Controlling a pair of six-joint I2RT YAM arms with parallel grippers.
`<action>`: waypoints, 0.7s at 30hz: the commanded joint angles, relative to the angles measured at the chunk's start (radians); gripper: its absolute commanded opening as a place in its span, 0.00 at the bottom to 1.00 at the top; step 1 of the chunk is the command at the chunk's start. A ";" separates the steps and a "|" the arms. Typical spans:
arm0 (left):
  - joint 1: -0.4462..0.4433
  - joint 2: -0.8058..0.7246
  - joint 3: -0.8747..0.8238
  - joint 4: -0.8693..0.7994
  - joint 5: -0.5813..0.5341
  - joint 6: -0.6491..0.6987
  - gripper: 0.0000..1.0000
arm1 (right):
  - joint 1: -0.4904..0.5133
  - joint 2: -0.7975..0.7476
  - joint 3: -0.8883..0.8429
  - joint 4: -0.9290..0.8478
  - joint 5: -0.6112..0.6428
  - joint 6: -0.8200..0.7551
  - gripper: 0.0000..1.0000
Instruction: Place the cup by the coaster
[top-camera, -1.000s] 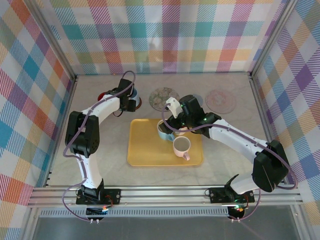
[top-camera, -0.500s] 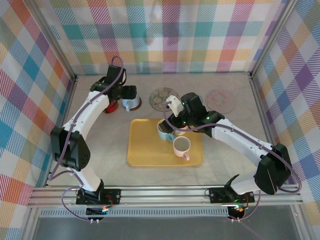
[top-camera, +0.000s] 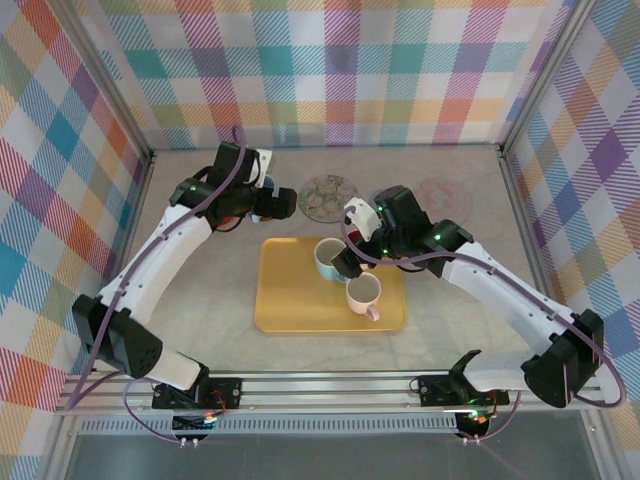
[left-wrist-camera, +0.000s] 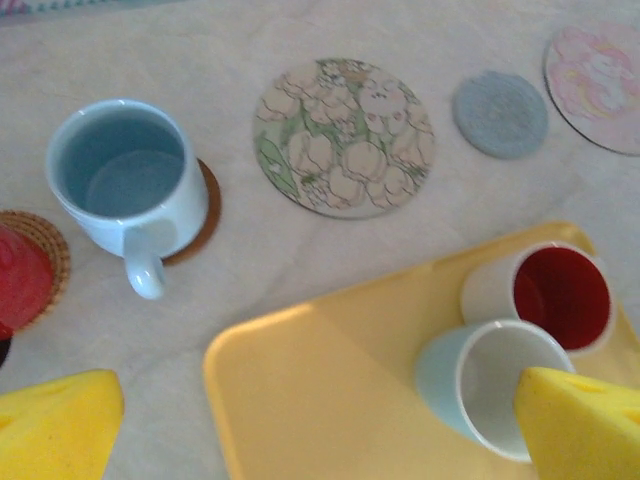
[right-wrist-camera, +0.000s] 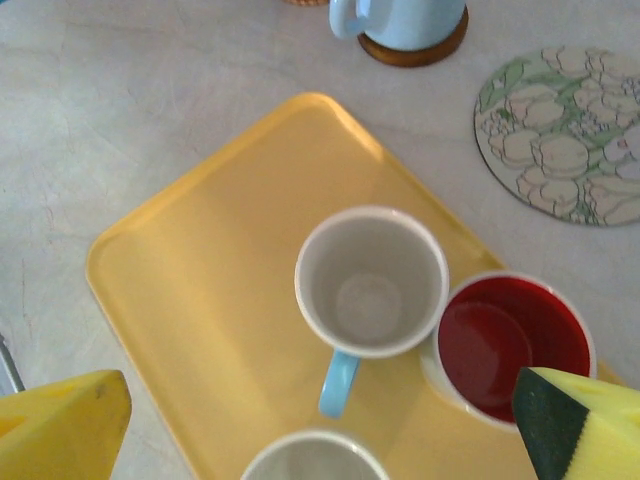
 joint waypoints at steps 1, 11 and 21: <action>-0.012 -0.069 -0.065 -0.036 0.067 -0.047 1.00 | -0.017 -0.039 0.020 -0.102 -0.014 0.039 0.99; -0.021 -0.135 -0.209 -0.060 0.175 -0.097 0.98 | -0.043 -0.001 -0.022 -0.066 -0.180 0.237 0.99; -0.025 -0.118 -0.374 0.068 0.268 -0.217 0.75 | -0.068 0.160 0.037 -0.010 -0.255 0.315 0.98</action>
